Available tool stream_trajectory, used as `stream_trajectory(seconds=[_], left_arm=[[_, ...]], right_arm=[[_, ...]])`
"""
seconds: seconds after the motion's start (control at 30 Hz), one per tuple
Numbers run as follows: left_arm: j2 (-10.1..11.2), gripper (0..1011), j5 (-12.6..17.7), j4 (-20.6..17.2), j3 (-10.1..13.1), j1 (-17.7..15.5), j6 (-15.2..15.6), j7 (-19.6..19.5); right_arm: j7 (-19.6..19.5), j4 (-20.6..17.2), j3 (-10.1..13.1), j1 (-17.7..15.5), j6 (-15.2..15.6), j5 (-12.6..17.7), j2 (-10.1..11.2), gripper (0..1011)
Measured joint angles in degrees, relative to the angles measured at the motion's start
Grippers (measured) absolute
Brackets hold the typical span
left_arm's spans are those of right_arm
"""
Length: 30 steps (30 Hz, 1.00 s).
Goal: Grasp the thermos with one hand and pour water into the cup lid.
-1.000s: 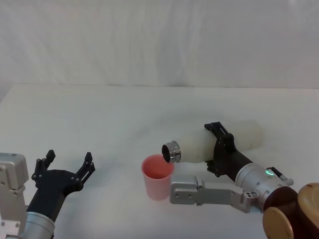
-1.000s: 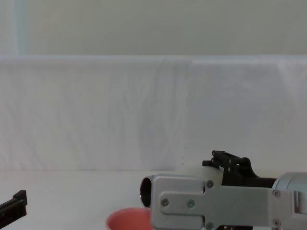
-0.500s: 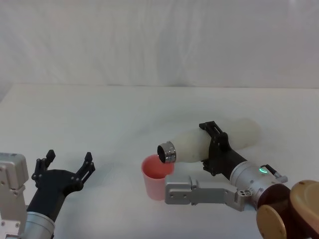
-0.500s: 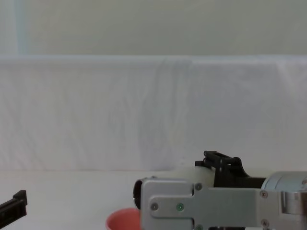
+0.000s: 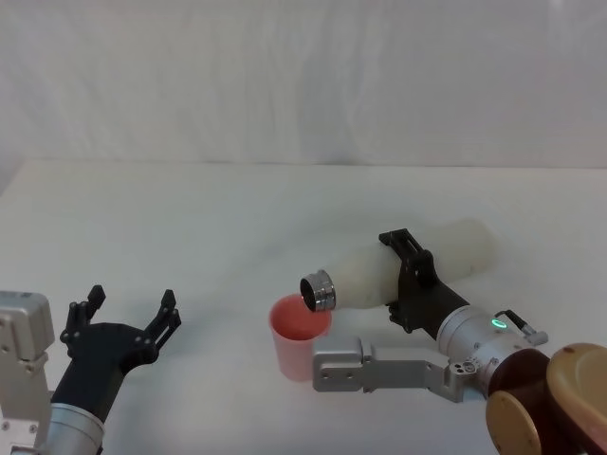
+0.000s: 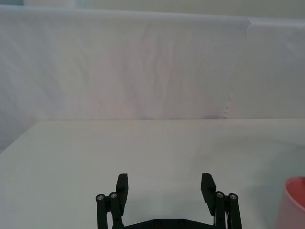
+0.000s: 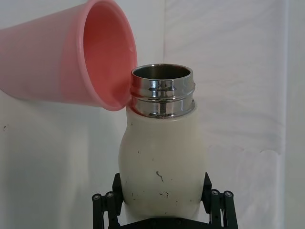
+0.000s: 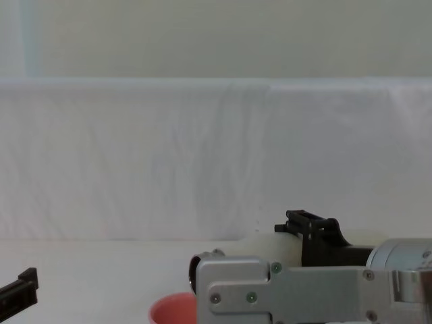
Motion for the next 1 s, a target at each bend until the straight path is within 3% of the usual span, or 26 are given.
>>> stream_trajectory(seconds=[1.0], left_arm=[[0.0,1001,0.0,0.0,0.0,0.0,0.0,0.0]], right_arm=[[0.7,-1.2,-0.4,0.13,0.26,-2.29,0.9,957]])
